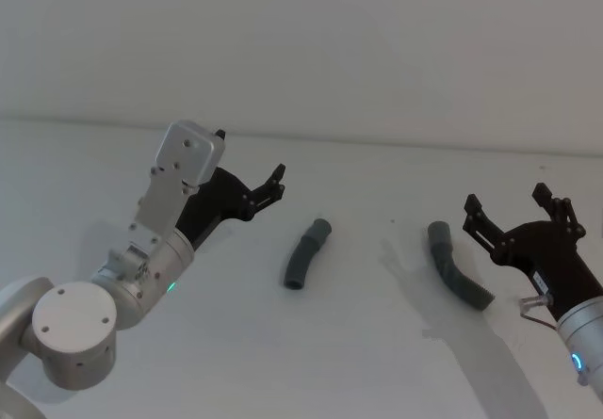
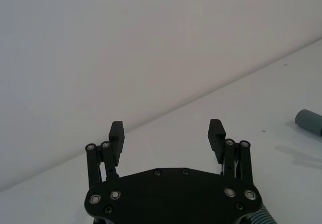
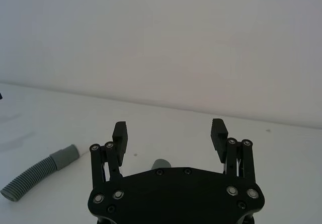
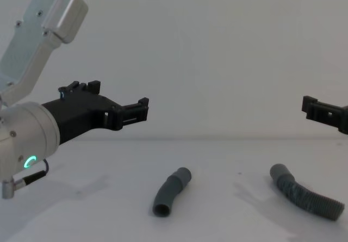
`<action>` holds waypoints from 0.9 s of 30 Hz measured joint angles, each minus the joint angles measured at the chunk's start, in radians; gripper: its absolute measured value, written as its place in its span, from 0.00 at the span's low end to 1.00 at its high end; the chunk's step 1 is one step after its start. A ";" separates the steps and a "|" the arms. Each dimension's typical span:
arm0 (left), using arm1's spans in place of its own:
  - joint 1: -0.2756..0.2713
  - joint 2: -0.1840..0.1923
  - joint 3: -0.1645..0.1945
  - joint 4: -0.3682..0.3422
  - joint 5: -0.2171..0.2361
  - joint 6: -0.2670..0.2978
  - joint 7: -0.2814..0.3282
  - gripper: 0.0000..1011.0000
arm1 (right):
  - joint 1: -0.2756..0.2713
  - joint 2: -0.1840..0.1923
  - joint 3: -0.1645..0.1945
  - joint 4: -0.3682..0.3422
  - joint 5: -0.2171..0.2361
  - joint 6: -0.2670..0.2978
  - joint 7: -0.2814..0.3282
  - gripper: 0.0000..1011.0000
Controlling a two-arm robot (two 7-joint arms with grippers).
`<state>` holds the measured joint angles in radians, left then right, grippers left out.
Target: Use both hands to pick up one end of the pipe from the table, align the ends, and insert them.
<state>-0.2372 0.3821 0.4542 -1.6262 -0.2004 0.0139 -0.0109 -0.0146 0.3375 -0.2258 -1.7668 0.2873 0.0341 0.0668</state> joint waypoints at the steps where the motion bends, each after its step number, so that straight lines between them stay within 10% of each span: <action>1: 0.000 0.000 0.000 0.000 0.000 0.000 0.000 0.99 | 0.000 0.000 0.000 0.000 0.000 0.000 0.000 0.99; 27: 0.000 0.000 0.000 0.000 0.000 0.000 0.000 0.99 | 0.000 0.000 0.000 0.000 0.000 0.000 0.000 0.99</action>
<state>-0.2372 0.3821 0.4542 -1.6262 -0.2004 0.0139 -0.0111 -0.0145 0.3372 -0.2258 -1.7665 0.2872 0.0344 0.0669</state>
